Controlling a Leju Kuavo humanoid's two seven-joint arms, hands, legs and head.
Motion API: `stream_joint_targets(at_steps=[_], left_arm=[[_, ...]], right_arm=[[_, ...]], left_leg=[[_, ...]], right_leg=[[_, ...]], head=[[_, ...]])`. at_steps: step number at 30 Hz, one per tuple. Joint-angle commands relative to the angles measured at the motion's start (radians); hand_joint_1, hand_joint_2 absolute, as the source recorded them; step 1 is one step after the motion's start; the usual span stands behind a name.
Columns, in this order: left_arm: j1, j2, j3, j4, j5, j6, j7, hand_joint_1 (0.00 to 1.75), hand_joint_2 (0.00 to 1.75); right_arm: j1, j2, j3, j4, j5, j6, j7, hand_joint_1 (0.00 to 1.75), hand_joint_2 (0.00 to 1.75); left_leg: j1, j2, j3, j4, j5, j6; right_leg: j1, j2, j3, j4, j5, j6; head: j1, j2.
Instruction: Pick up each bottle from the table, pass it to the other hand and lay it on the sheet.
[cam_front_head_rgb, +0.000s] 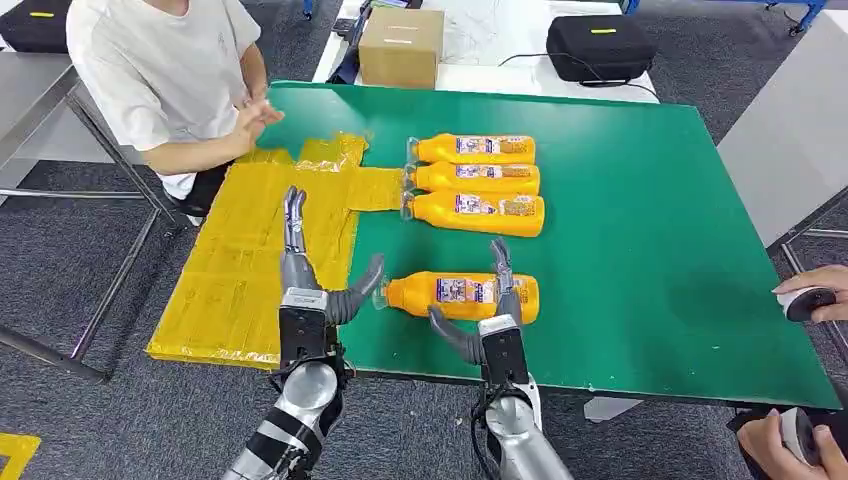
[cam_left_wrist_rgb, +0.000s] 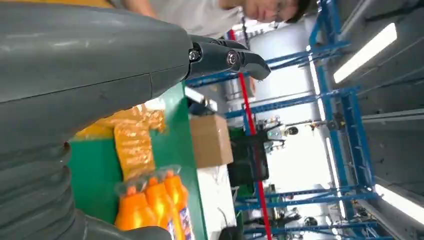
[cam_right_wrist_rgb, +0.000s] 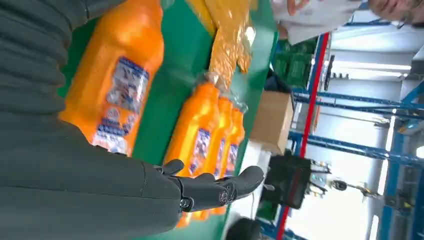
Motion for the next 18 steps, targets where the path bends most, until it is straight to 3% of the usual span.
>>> stream_joint_targets(at_steps=[1,6,18], left_arm=[[0.032,0.008,0.008,-0.087,0.065,-0.001,0.003,0.0,1.75],[0.102,0.039,0.016,-0.157,0.124,-0.033,0.003,0.0,1.75],[0.079,0.027,0.02,-0.1,0.097,-0.036,0.003,0.0,1.75]], right_arm=[[-0.15,-0.095,0.073,0.172,0.31,-0.031,0.13,0.0,1.75],[-0.21,-0.214,0.074,0.139,0.568,0.119,0.341,0.0,1.75],[-0.359,-0.244,0.078,0.293,0.757,0.27,0.492,0.0,1.75]], left_leg=[[0.001,0.002,0.003,0.0,-0.001,-0.001],[0.0,0.001,0.005,-0.001,-0.002,0.0],[0.0,0.002,0.007,0.001,-0.003,-0.001]], right_leg=[[0.001,0.002,0.003,-0.001,-0.001,-0.001],[0.0,0.001,0.006,-0.002,-0.001,-0.001],[0.001,0.002,0.007,0.0,-0.002,-0.002]], head=[[0.0,0.0],[0.0,0.0],[0.0,0.0]])
